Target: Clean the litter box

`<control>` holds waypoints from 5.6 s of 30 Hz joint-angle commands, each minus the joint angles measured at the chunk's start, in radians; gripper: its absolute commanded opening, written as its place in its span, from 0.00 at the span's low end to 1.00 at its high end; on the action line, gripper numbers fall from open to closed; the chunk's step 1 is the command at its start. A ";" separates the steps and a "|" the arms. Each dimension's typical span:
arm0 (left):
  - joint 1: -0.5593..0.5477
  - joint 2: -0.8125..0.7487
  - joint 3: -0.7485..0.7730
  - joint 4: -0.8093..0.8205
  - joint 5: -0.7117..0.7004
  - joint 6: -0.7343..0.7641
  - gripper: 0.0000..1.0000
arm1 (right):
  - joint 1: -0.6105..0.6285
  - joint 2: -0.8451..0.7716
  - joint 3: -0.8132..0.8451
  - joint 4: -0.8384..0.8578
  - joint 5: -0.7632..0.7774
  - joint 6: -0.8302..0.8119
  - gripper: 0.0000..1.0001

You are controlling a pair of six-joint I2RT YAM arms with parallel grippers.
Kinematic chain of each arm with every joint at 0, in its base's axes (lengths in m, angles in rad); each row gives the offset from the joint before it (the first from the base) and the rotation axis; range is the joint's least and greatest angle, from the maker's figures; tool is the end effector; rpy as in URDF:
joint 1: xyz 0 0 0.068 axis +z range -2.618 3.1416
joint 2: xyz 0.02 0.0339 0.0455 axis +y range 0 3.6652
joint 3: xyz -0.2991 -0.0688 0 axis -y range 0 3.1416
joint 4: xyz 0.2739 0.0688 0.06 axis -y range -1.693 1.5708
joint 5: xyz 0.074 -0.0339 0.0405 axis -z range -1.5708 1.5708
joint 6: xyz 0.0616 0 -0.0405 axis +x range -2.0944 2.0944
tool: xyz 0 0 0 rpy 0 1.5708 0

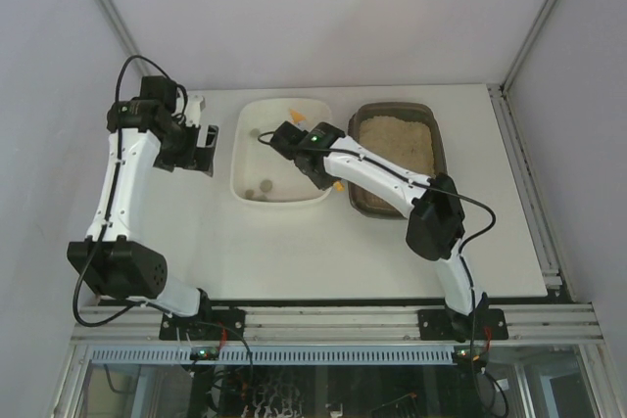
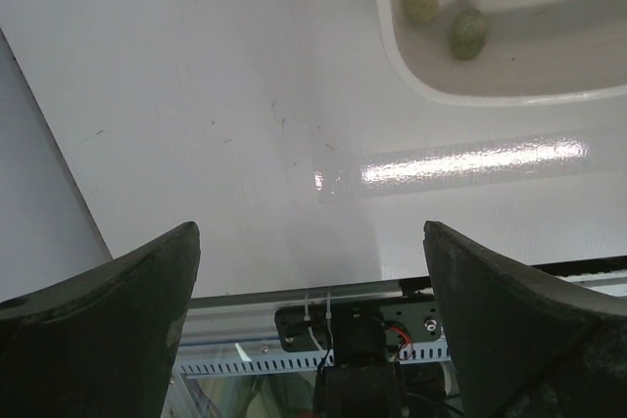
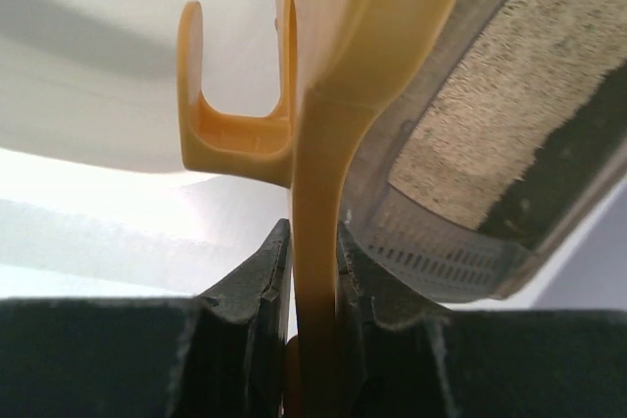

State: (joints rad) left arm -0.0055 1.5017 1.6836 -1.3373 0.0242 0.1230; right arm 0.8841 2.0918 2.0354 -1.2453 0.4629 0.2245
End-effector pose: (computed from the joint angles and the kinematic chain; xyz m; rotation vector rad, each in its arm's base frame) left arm 0.3126 -0.0032 0.3964 0.1819 2.7195 0.0008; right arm 0.3256 0.3538 0.2929 -0.7790 2.5372 -0.3426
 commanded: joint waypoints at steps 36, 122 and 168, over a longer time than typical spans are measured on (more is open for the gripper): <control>-0.187 0.509 0.778 0.148 0.202 0.027 1.00 | -0.504 -0.468 -0.519 0.080 -0.747 0.088 0.00; -0.458 0.524 0.436 0.233 0.675 -0.469 1.00 | -0.623 -0.146 -0.472 0.024 -0.872 0.035 0.00; -0.549 0.594 -0.006 0.851 0.326 -1.052 1.00 | -0.583 -0.013 -0.351 0.033 -1.048 -0.031 0.00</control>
State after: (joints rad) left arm -0.5816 2.1113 1.6989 -0.4870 0.3958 -0.9642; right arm 0.2523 2.0453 1.6543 -1.2324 -0.5316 0.2398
